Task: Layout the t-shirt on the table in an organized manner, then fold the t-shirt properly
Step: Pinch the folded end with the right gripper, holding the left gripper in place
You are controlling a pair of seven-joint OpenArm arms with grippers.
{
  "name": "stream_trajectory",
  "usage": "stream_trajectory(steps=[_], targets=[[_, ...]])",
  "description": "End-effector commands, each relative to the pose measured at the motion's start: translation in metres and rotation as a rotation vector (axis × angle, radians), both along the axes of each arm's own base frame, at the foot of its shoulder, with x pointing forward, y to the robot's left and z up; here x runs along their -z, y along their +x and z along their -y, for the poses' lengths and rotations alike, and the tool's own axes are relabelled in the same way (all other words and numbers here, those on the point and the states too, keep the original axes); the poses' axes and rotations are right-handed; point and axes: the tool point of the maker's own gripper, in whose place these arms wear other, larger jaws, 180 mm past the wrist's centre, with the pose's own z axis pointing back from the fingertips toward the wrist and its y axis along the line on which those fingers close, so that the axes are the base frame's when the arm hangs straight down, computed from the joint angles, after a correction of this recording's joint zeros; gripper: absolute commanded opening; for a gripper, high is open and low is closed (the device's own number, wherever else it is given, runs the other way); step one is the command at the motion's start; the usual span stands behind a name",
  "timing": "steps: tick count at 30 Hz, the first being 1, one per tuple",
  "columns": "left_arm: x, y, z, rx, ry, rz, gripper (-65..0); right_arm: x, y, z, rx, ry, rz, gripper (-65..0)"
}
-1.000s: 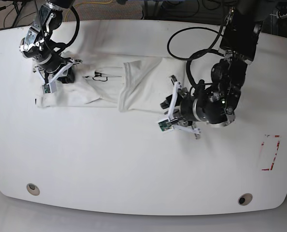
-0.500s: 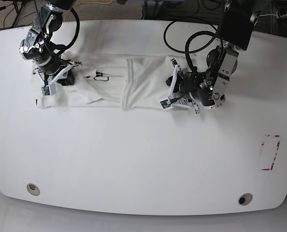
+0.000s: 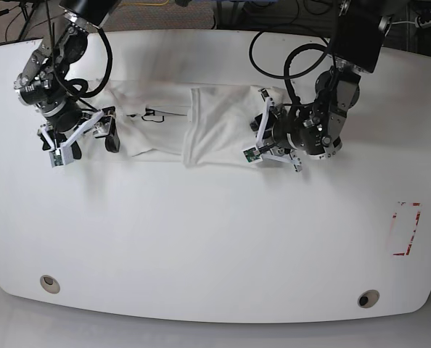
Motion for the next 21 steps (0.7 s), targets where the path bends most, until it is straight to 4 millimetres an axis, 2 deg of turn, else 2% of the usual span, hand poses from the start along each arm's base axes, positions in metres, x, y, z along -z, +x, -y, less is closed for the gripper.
stream_trajectory(steps=[1,7,12,17,21], targets=[[0.012,-0.004,-0.032,-0.011,0.153,-0.024,-52.5,-0.012,0.002,0.028,0.084,0.028,0.029,-6.5],[0.012,-0.001,-0.044,-0.016,0.177,-0.019,-52.5,0.007,-0.007,0.080,0.248,0.142,-0.035,-6.8],[0.012,-0.002,-0.044,-0.016,0.177,-0.021,-52.5,0.022,-0.017,0.103,0.290,0.167,-0.086,-6.8],[0.013,-0.003,-0.044,-0.017,0.177,-0.023,-52.5,0.028,-0.025,0.106,0.295,0.165,-0.110,-6.8],[0.013,-0.004,-0.044,-0.016,0.176,-0.024,-52.5,0.039,-0.033,0.100,0.300,0.182,-0.132,-6.8]])
